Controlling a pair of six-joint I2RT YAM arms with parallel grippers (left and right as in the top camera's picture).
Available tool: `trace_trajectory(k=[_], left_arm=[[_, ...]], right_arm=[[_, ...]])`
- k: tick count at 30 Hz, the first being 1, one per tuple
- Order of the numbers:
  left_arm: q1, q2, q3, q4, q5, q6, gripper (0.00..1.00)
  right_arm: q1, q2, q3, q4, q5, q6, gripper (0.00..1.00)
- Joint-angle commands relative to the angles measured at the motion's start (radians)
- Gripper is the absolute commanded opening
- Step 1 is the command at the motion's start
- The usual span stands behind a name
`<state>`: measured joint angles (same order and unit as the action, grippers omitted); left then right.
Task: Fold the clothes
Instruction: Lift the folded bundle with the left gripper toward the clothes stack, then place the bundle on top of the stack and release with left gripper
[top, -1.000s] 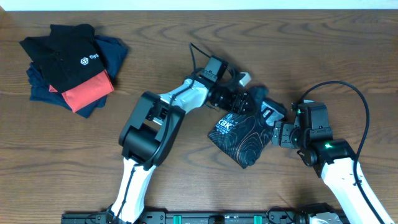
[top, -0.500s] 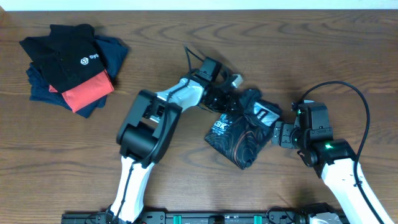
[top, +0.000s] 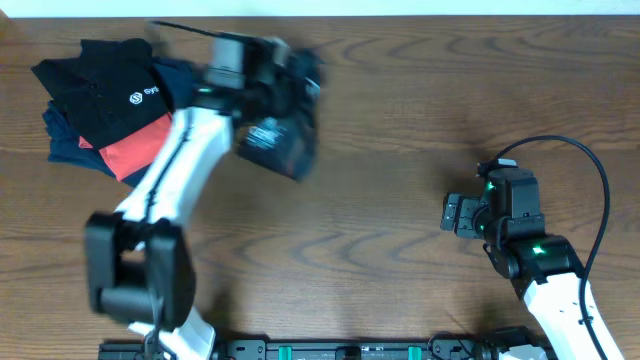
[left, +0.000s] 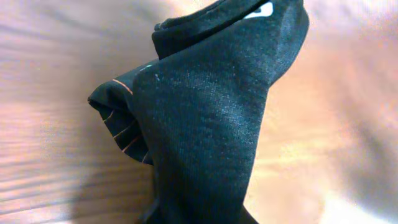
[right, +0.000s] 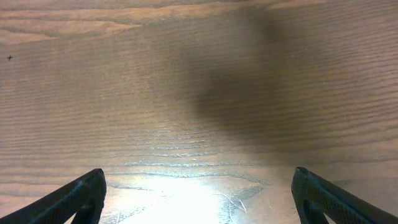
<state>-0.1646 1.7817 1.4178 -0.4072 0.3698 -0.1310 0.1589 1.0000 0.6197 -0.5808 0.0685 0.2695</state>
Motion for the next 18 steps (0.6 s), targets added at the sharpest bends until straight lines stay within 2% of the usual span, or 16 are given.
trace_trajectory(k=[1, 12, 18], left_arm=[[0.076, -0.06, 0.005, 0.005, -0.125, -0.001, 0.06], [0.304, -0.102, 0.005, 0.118, -0.166, 0.006, 0.06], [0.414, -0.097, 0.005, 0.218, -0.24, 0.007, 0.06]], right_arm=[[-0.003, -0.008, 0.011, -0.006, 0.024, -0.009, 0.94], [-0.003, -0.008, 0.011, -0.014, 0.037, -0.009, 0.94], [-0.003, -0.008, 0.011, -0.014, 0.037, -0.009, 0.94]])
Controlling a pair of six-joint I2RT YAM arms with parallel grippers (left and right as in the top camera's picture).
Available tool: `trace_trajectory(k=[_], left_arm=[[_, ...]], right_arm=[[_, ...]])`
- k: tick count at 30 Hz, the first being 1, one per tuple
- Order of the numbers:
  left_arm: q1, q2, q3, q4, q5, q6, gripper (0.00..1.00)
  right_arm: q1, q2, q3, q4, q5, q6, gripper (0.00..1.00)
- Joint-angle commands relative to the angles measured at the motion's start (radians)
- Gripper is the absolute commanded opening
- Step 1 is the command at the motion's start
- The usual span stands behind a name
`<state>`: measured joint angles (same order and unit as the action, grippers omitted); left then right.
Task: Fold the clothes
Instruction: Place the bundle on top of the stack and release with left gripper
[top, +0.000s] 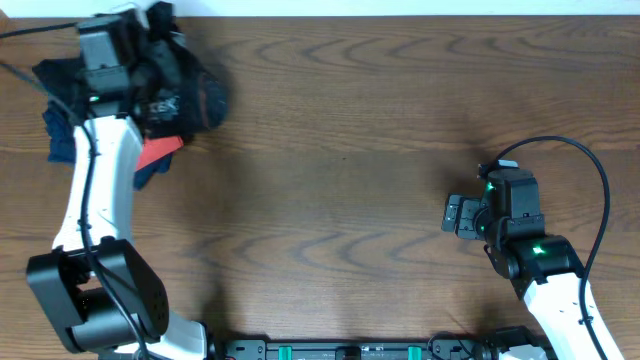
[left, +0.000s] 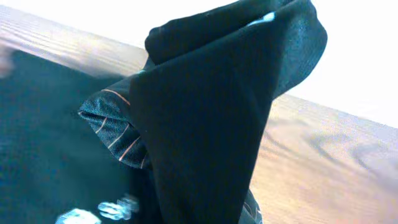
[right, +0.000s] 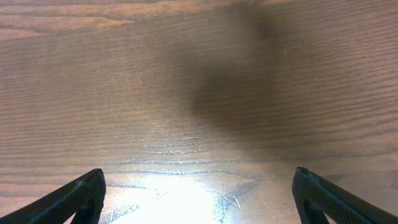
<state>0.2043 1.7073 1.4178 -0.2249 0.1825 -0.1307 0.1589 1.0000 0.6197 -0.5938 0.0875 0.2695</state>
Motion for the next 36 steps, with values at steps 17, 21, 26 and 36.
trace_trajectory(k=[17, 21, 26, 36], left_arm=[[0.369, 0.119, 0.007, 0.209, -0.031, -0.002, 0.98], [0.386, 0.094, 0.008, 0.211, 0.072, -0.002, 0.98], [0.332, 0.072, 0.008, 0.211, 0.187, -0.001, 0.98], [-0.023, 0.071, 0.008, 0.006, 0.194, 0.124, 0.98]], right_arm=[[-0.003, -0.008, 0.011, -0.001, 0.01, -0.009, 0.95], [-0.003, -0.008, 0.011, 0.0, 0.009, -0.008, 0.95], [-0.003, -0.008, 0.011, 0.013, -0.004, -0.009, 0.99], [-0.003, -0.008, 0.011, 0.219, -0.092, -0.009, 0.99]])
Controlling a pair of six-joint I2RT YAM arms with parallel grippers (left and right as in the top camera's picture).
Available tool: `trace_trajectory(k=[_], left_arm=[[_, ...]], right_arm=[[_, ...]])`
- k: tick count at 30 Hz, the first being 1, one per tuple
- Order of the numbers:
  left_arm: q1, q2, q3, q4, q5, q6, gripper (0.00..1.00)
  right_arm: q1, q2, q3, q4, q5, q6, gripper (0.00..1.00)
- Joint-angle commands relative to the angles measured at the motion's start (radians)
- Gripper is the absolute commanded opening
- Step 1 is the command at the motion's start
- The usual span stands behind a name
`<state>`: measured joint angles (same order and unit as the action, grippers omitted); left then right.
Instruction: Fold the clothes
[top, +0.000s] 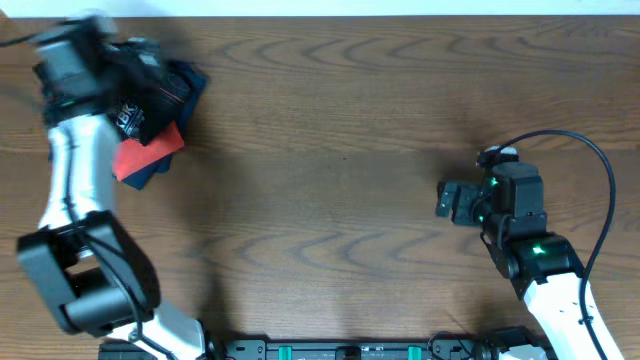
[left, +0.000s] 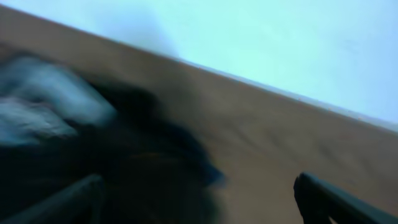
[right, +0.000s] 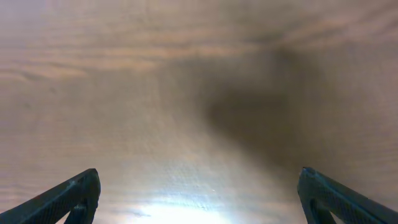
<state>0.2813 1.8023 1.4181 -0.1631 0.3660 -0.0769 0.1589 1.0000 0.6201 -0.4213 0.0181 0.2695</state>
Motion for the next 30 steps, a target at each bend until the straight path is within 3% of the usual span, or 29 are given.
trace_trajectory(k=[1, 7, 14, 20, 26, 30], left_arm=[[-0.141, -0.024, 0.007, -0.109, -0.016, 0.07, 0.98], [-0.28, -0.032, 0.007, -0.444, -0.071, 0.053, 0.98], [-0.294, -0.17, -0.035, -0.758, -0.072, 0.071, 0.98], [-0.306, -0.484, -0.233, -0.711, -0.092, 0.092, 0.98], [-0.425, -0.901, -0.518, -0.523, -0.154, 0.091, 0.98], [-0.463, -1.081, -0.635, -0.412, -0.153, 0.091, 0.98]], right_arm=[[-0.003, -0.008, 0.01, 0.068, -0.023, -0.009, 0.99], [-0.003, -0.012, 0.011, 0.17, 0.0, -0.023, 0.99], [-0.003, -0.121, 0.011, -0.02, 0.001, 0.003, 0.99], [0.002, -0.309, 0.008, -0.181, 0.008, 0.003, 0.99], [0.063, -0.566, 0.003, -0.305, 0.188, 0.003, 0.99], [0.074, -0.65, 0.002, -0.338, 0.227, 0.003, 0.99]])
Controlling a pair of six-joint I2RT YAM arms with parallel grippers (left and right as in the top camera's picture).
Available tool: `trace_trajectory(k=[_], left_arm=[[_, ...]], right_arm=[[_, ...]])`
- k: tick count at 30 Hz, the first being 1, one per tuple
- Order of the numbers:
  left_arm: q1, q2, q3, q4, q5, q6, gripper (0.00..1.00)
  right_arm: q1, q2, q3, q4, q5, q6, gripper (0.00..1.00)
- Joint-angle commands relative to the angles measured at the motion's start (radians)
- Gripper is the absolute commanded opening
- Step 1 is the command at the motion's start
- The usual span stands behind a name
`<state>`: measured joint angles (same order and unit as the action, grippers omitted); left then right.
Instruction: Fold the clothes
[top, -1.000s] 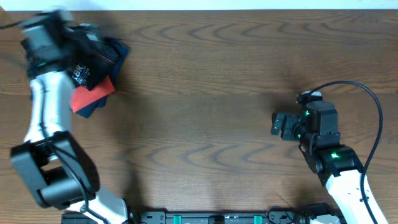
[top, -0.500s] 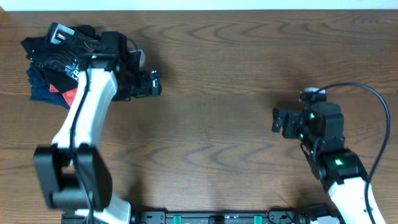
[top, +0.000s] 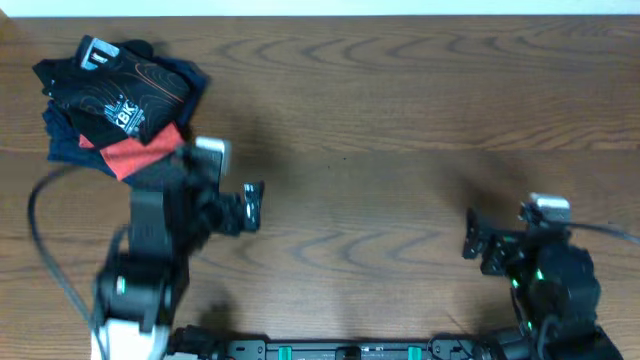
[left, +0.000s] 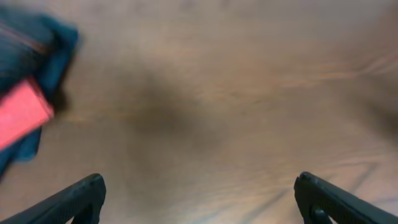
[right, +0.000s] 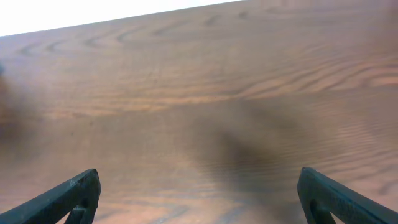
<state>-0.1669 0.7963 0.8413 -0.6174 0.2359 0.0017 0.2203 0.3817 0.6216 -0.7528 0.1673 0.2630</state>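
A stack of folded clothes (top: 115, 105) lies at the table's far left: a black garment with white print on top, navy and red pieces under it. In the left wrist view the red piece (left: 22, 115) and navy edge show at the left. My left gripper (top: 253, 207) is open over bare wood, right of and nearer than the stack, nothing between its fingers (left: 81, 196). My right gripper (top: 470, 235) is open at the near right, above bare table, fingers (right: 74, 193) wide apart.
The wooden table (top: 400, 120) runs to a white edge at the back. A black rail with green fittings (top: 350, 350) lies along the near edge. Cables trail from both arms.
My left gripper was at the far-left stack; now it is open over bare wood nearer the front, with the black garment on top of the stack. My right arm has drawn back nearer.
My left gripper held a folded black garment above the table's middle left, then over the stack of clothes at the far left. A second ago it was open at the stack. Now the garment tops the stack and both grippers are open, nearer the front edge.
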Motion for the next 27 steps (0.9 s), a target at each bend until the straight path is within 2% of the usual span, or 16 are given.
trace_trajectory(k=[1, 6, 27], left_arm=[[-0.015, -0.106, -0.073, 0.057, -0.02, 0.013, 0.98], [-0.015, -0.183, -0.082, 0.019, -0.02, 0.013, 0.98], [-0.015, -0.182, -0.082, 0.016, -0.02, 0.013, 0.98]], right_arm=[[0.013, -0.037, 0.0, -0.008, 0.066, 0.01, 0.99], [0.013, -0.036, 0.0, -0.023, 0.024, 0.01, 0.99], [0.013, -0.036, 0.0, -0.267, 0.024, 0.01, 0.99]])
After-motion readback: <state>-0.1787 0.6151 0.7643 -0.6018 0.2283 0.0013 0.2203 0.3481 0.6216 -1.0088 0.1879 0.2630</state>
